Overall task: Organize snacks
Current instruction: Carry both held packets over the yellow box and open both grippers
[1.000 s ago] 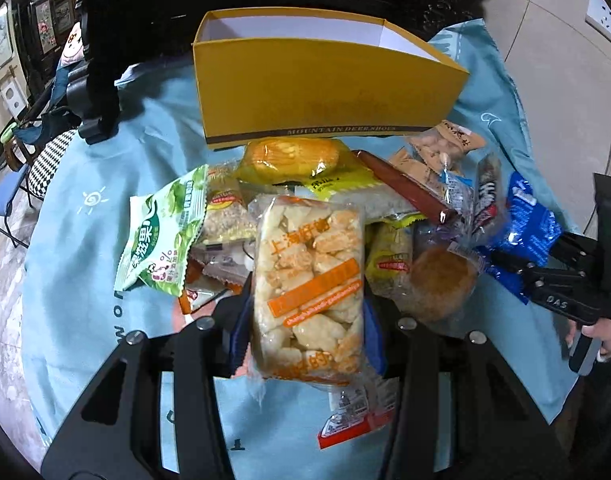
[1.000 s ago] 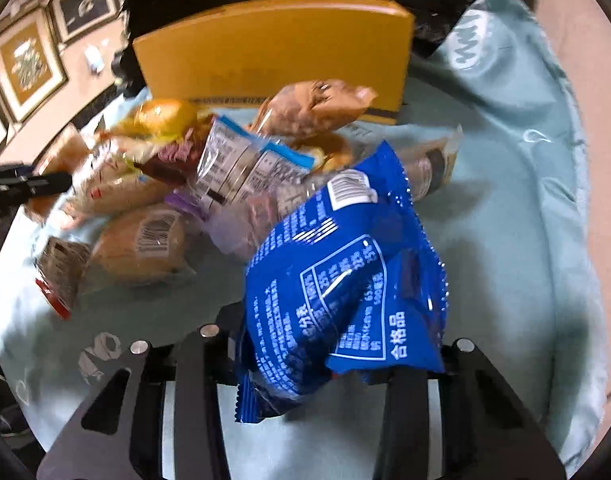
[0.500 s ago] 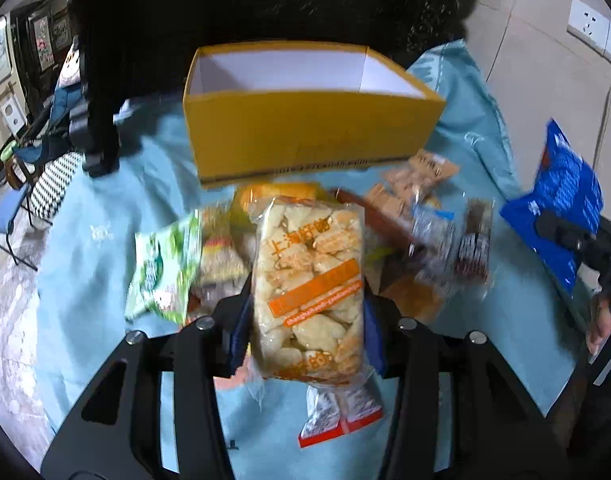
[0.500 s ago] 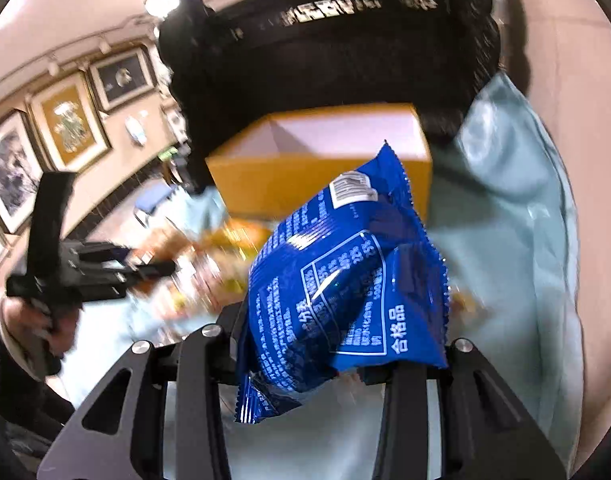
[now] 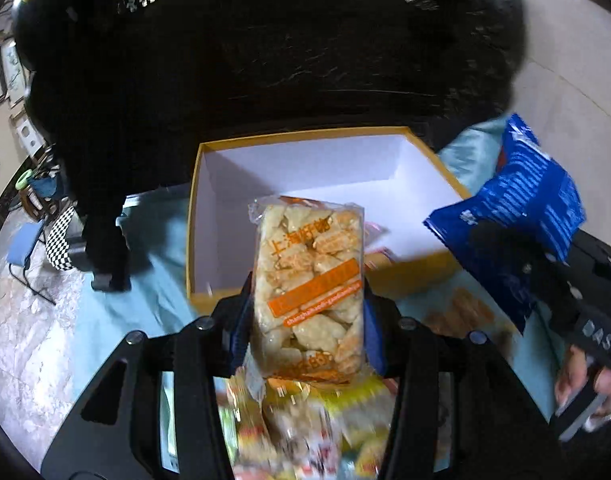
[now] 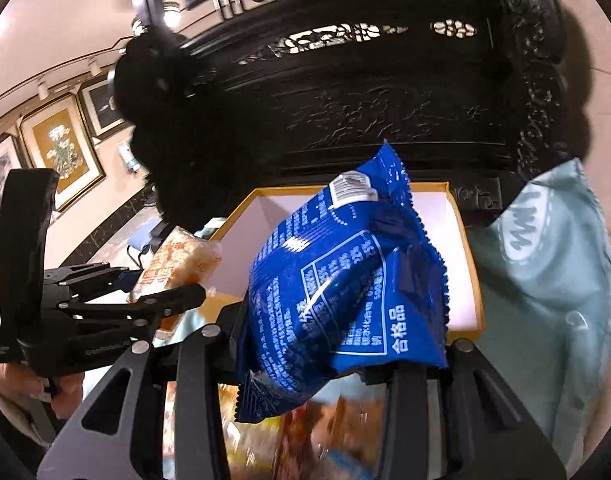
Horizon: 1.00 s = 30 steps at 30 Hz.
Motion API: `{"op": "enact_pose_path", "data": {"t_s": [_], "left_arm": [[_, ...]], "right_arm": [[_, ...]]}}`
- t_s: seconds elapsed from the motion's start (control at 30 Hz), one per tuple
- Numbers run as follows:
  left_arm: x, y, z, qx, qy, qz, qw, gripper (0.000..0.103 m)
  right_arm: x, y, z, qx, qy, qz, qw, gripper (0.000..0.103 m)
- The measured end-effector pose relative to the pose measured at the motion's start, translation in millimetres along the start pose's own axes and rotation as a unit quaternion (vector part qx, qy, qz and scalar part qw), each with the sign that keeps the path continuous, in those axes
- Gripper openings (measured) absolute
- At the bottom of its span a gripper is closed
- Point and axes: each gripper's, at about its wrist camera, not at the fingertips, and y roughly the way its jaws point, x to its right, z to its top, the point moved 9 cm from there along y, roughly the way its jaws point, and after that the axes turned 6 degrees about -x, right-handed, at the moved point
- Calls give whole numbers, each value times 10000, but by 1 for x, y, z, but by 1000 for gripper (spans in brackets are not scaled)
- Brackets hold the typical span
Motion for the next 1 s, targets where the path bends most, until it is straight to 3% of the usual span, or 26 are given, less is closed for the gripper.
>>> {"op": "enact_pose_path", "data": {"t_s": [0.3,0.33,0.37,0.43,0.47,0.67,1.0], "left_arm": [[-9,68,47,-314,-351,27,9989,48],[-10,71,49,-285,-397,20,9988,59],[-13,73,52,-222,-476,41,9986,85],[-18,68,55,25,-673,235,9975,95],[-20,66,54,80,-707,229,9972,97],[-23,54,35,-71,-639,158,9978,98],[-13,-4,-36,-104,-328,73,9994,98]], "right_arm": [[40,66,24,-339,333,-242,9986,43],[44,72,23,-382,375,-262,9982,45],[46,76,22,-413,422,-282,9979,47],[50,76,20,-373,499,-354,9974,62],[51,73,21,-255,481,-416,9977,64],[42,46,12,-97,345,-397,9986,68],[34,-14,-61,-250,310,-460,9981,69]]}}
